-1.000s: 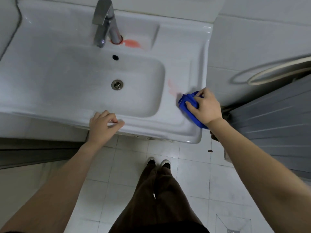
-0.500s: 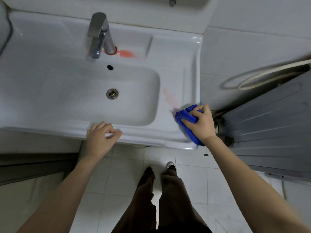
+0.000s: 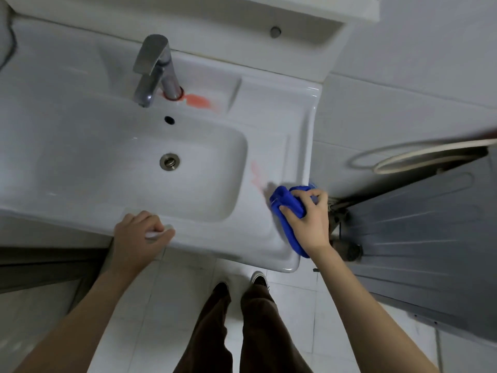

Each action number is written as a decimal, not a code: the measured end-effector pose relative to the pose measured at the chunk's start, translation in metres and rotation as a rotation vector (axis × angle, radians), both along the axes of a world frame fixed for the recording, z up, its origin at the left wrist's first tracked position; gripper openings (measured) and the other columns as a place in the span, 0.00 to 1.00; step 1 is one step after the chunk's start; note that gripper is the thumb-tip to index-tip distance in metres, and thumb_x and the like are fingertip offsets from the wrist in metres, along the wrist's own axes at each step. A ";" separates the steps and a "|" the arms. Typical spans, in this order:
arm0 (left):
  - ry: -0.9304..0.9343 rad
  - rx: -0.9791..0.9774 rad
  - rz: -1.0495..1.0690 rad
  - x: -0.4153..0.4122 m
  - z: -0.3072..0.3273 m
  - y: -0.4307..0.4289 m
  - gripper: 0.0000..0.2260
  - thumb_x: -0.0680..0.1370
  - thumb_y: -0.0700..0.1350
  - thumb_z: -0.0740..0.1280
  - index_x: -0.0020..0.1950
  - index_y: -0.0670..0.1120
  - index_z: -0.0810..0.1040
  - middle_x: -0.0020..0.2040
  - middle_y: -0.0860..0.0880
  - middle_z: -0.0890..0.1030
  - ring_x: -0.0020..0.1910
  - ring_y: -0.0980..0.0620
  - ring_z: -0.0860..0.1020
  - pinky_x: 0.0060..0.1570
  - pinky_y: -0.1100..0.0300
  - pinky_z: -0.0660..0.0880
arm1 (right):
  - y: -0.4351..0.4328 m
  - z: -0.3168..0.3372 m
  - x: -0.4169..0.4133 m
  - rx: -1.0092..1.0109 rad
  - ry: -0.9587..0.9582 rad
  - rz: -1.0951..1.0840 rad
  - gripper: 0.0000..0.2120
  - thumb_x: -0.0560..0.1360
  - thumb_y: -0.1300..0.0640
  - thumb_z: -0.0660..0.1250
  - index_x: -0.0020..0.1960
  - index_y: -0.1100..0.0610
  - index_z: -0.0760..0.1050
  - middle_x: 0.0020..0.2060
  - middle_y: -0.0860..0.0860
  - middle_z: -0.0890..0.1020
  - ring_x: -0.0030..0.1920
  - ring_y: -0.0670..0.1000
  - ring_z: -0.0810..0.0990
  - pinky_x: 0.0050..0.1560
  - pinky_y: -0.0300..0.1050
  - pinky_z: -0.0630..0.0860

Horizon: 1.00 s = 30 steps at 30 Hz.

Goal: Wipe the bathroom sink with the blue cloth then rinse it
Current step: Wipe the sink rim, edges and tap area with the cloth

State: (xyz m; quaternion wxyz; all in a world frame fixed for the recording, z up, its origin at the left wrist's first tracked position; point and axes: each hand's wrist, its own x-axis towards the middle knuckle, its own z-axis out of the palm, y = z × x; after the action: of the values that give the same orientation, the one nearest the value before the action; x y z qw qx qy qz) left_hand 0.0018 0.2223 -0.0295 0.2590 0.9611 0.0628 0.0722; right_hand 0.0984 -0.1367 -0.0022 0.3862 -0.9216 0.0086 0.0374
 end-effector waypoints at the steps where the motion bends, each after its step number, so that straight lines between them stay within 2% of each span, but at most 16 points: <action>1: 0.005 0.005 0.007 0.001 0.000 0.000 0.15 0.69 0.56 0.65 0.30 0.47 0.73 0.32 0.53 0.74 0.32 0.46 0.70 0.36 0.55 0.64 | 0.000 -0.001 0.006 0.023 0.024 -0.018 0.23 0.70 0.52 0.74 0.63 0.50 0.72 0.57 0.47 0.67 0.56 0.48 0.70 0.59 0.42 0.70; 3: 0.031 0.021 0.033 0.002 -0.002 -0.001 0.15 0.68 0.57 0.65 0.30 0.47 0.73 0.32 0.52 0.74 0.33 0.46 0.70 0.35 0.55 0.65 | 0.001 -0.004 0.031 0.022 0.011 -0.039 0.24 0.70 0.51 0.73 0.63 0.51 0.70 0.56 0.46 0.68 0.54 0.48 0.73 0.57 0.43 0.72; 6: 0.061 0.020 0.044 0.002 -0.005 -0.003 0.15 0.68 0.58 0.64 0.31 0.48 0.72 0.33 0.53 0.74 0.35 0.47 0.69 0.38 0.55 0.67 | 0.002 -0.004 0.079 -0.029 -0.023 -0.032 0.13 0.71 0.51 0.71 0.51 0.54 0.73 0.52 0.47 0.69 0.49 0.50 0.75 0.56 0.52 0.75; 9: 0.080 0.002 0.045 0.002 -0.001 -0.004 0.15 0.68 0.60 0.63 0.32 0.48 0.72 0.34 0.53 0.74 0.37 0.47 0.69 0.41 0.54 0.66 | 0.002 0.001 0.094 -0.004 -0.028 -0.050 0.11 0.72 0.51 0.71 0.49 0.56 0.74 0.52 0.49 0.67 0.48 0.49 0.73 0.56 0.48 0.75; 14: 0.101 -0.015 0.072 0.001 0.004 -0.006 0.15 0.67 0.60 0.63 0.32 0.49 0.72 0.34 0.54 0.74 0.39 0.47 0.70 0.42 0.53 0.65 | 0.000 0.000 0.034 0.076 0.038 -0.115 0.13 0.72 0.49 0.71 0.53 0.52 0.74 0.55 0.49 0.66 0.50 0.50 0.74 0.54 0.39 0.69; 17: 0.114 0.004 0.062 0.002 0.003 -0.006 0.15 0.68 0.60 0.63 0.32 0.49 0.71 0.34 0.55 0.74 0.39 0.47 0.69 0.41 0.54 0.63 | 0.003 -0.002 0.024 0.007 0.059 -0.091 0.13 0.72 0.49 0.71 0.51 0.52 0.72 0.54 0.49 0.65 0.49 0.52 0.73 0.52 0.41 0.69; 20: 0.102 0.032 0.078 0.002 0.001 -0.006 0.14 0.67 0.59 0.63 0.32 0.49 0.71 0.34 0.55 0.73 0.39 0.47 0.69 0.41 0.54 0.63 | 0.004 -0.005 0.050 -0.174 -0.023 0.014 0.11 0.72 0.50 0.70 0.45 0.56 0.72 0.50 0.50 0.67 0.45 0.56 0.74 0.46 0.45 0.70; 23: 0.094 0.061 0.076 0.001 -0.001 -0.008 0.14 0.67 0.59 0.63 0.32 0.49 0.71 0.34 0.55 0.73 0.39 0.48 0.68 0.41 0.54 0.62 | 0.003 -0.007 0.093 -0.294 -0.089 0.150 0.13 0.75 0.48 0.67 0.41 0.58 0.73 0.47 0.53 0.72 0.47 0.57 0.72 0.47 0.48 0.70; 26: 0.131 0.047 0.078 0.001 0.002 -0.007 0.15 0.67 0.60 0.62 0.34 0.49 0.70 0.36 0.54 0.73 0.41 0.50 0.67 0.42 0.54 0.59 | 0.002 -0.003 0.111 -0.301 -0.056 0.231 0.15 0.76 0.45 0.64 0.44 0.57 0.76 0.46 0.48 0.72 0.48 0.53 0.68 0.48 0.46 0.69; 30: 0.138 0.045 0.070 0.002 0.004 -0.006 0.15 0.67 0.61 0.62 0.34 0.49 0.71 0.36 0.54 0.73 0.40 0.48 0.68 0.42 0.55 0.58 | -0.007 0.001 0.056 -0.257 -0.070 0.331 0.09 0.76 0.46 0.66 0.51 0.51 0.76 0.45 0.44 0.69 0.47 0.52 0.68 0.49 0.43 0.65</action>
State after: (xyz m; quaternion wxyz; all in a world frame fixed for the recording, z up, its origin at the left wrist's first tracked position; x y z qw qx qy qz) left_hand 0.0036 0.2162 -0.0258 0.2296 0.9666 0.1125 0.0163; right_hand 0.1540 -0.1438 -0.0009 0.2540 -0.9529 -0.1516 0.0669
